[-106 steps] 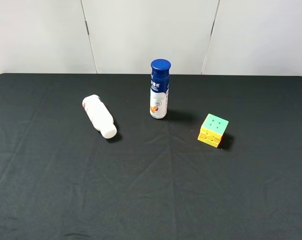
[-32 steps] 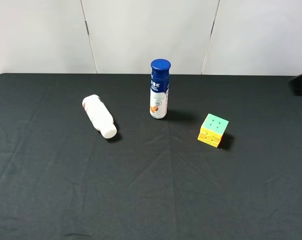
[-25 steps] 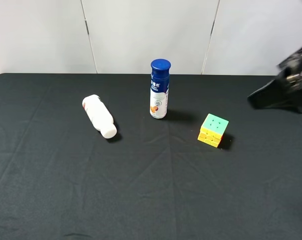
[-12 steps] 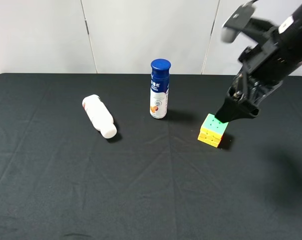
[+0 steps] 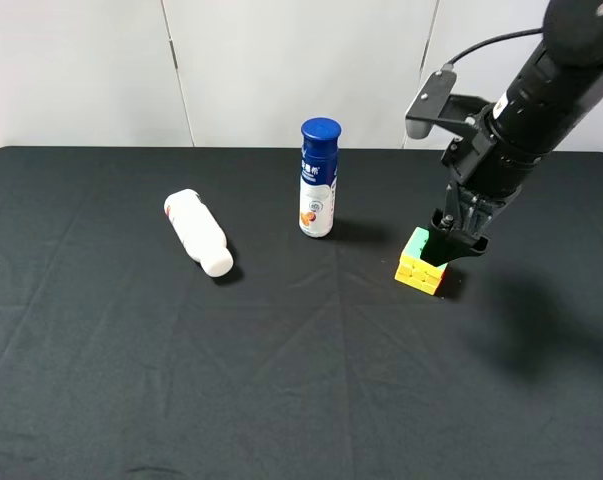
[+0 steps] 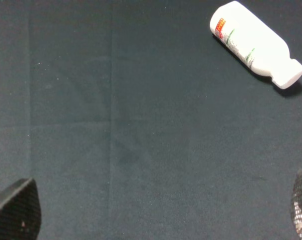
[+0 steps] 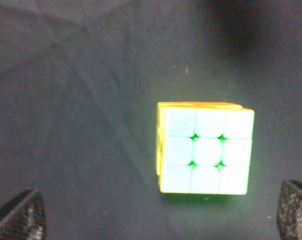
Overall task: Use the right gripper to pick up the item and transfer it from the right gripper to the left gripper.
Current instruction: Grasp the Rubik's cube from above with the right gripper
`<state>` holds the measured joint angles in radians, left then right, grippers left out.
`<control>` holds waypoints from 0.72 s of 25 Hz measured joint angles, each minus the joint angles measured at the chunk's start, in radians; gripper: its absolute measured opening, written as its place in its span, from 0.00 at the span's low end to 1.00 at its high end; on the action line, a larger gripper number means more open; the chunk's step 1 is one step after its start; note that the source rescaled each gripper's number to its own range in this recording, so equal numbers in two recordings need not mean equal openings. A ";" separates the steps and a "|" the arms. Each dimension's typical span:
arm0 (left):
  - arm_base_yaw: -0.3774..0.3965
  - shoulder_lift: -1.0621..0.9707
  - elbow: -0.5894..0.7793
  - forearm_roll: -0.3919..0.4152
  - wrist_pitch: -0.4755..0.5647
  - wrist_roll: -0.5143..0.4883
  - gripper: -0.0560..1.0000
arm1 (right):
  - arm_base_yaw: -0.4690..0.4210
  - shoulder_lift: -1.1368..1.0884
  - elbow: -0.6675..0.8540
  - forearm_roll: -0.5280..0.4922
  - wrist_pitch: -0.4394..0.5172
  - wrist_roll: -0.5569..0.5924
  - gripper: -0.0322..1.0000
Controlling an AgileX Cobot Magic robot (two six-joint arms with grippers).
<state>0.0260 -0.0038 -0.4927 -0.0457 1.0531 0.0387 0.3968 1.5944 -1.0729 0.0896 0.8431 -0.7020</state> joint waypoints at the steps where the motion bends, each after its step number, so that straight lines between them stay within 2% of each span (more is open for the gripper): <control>1: 0.000 0.000 0.000 0.000 0.000 0.000 1.00 | 0.000 0.012 -0.009 -0.012 0.000 0.008 1.00; 10: 0.000 0.000 0.000 0.000 0.000 0.000 1.00 | -0.010 0.138 -0.068 -0.045 -0.007 0.029 1.00; 18: 0.000 0.000 0.000 0.000 -0.002 0.000 1.00 | -0.086 0.193 -0.068 -0.016 -0.058 0.027 1.00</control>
<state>0.0260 -0.0038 -0.4927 -0.0457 1.0516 0.0387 0.3107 1.7873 -1.1412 0.0732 0.7847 -0.6747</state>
